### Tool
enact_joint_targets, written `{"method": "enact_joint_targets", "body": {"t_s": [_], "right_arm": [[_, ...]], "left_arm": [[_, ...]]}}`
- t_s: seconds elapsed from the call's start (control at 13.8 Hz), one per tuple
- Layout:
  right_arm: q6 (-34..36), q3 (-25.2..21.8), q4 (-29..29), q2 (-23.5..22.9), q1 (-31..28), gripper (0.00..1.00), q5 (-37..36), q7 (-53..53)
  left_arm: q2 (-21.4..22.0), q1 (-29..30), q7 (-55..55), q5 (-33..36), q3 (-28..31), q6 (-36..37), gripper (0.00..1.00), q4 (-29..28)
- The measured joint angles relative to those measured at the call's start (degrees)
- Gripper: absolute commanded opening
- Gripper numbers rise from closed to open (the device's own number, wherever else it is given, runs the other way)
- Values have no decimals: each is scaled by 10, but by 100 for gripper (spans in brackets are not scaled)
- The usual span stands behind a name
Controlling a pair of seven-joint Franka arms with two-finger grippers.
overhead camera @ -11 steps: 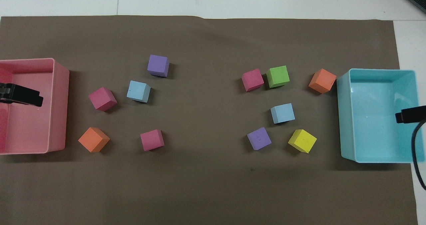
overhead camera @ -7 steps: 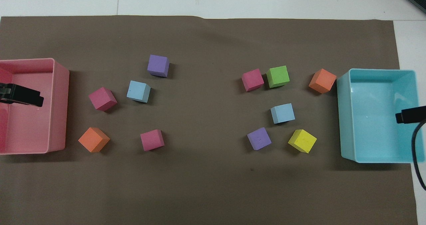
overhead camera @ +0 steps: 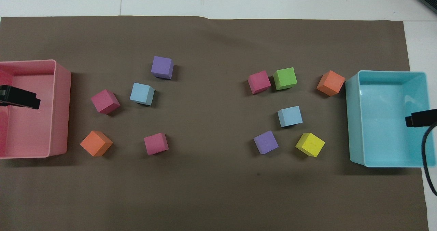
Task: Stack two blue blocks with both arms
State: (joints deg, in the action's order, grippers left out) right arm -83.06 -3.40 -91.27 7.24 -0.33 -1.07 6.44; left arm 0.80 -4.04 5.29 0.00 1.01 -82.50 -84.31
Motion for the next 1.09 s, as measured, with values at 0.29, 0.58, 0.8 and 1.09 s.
{"method": "enact_joint_targets", "body": {"t_s": [0.29,0.58,0.8,1.09], "right_arm": [[0,0,-1,1,0,100,0,0],[0,0,-1,3,0,100,0,0],[0,0,-4,4,0,100,0,0],[0,2,-8,6,3,100,1,-6]], "left_arm": [[0,0,0,0,0,0,100,0],[0,0,0,0,0,0,100,0],[0,0,0,0,0,0,100,0],[0,0,0,0,0,0,100,0]]}}
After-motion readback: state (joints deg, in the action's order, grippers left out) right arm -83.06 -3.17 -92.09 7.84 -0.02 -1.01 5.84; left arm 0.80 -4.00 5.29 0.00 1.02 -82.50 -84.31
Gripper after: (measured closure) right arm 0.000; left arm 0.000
